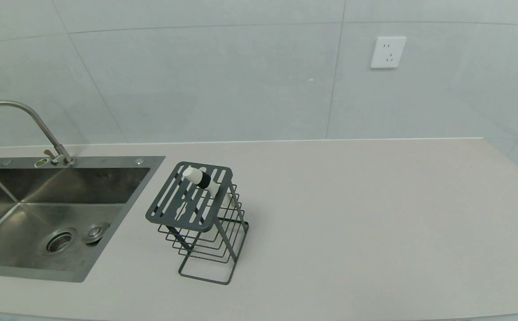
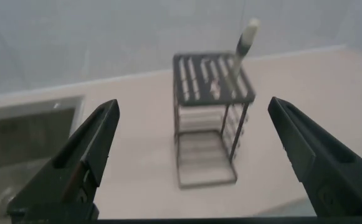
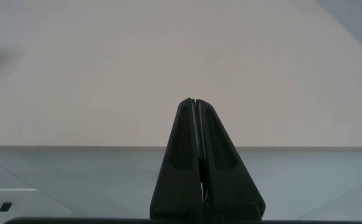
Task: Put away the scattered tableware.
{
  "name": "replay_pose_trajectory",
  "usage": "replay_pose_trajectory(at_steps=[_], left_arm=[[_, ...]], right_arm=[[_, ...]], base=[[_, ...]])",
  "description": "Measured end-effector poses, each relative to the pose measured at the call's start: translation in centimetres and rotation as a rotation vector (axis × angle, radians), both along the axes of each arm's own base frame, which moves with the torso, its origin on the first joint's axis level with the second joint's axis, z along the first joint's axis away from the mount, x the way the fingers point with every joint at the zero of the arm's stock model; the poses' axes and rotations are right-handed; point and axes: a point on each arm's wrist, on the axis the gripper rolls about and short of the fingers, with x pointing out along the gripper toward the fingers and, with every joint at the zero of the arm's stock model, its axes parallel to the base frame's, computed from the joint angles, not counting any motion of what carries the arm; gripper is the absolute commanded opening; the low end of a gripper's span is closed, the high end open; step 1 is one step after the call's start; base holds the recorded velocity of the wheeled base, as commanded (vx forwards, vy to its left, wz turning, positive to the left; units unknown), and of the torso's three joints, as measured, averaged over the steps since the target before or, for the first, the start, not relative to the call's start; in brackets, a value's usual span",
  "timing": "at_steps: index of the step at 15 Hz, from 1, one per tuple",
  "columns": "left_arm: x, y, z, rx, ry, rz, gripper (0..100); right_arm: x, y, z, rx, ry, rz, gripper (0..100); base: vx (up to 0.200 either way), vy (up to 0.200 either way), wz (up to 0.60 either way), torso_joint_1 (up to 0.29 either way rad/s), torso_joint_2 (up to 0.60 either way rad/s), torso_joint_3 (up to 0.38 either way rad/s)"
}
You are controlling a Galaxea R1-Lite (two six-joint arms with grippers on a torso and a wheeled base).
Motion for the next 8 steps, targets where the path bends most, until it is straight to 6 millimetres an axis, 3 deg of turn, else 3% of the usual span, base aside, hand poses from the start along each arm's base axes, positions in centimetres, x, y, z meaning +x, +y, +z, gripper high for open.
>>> replay_pose_trajectory(at_steps=[4, 8], left_arm=[[-1.0, 0.2, -4.2, 0.047, 0.250, 0.168, 100], [-1.6, -0.1, -4.6, 0.058, 0.213, 0.220, 100]], right_arm=[[0.0, 0.0, 0.0, 0.000, 0.000, 0.001, 0], [0.0, 0.0, 0.0, -0.002, 0.000, 0.001, 0]], base=[[0.000, 0.000, 0.00, 0.000, 0.00, 0.000], [0.000, 0.000, 0.00, 0.000, 0.00, 0.000]])
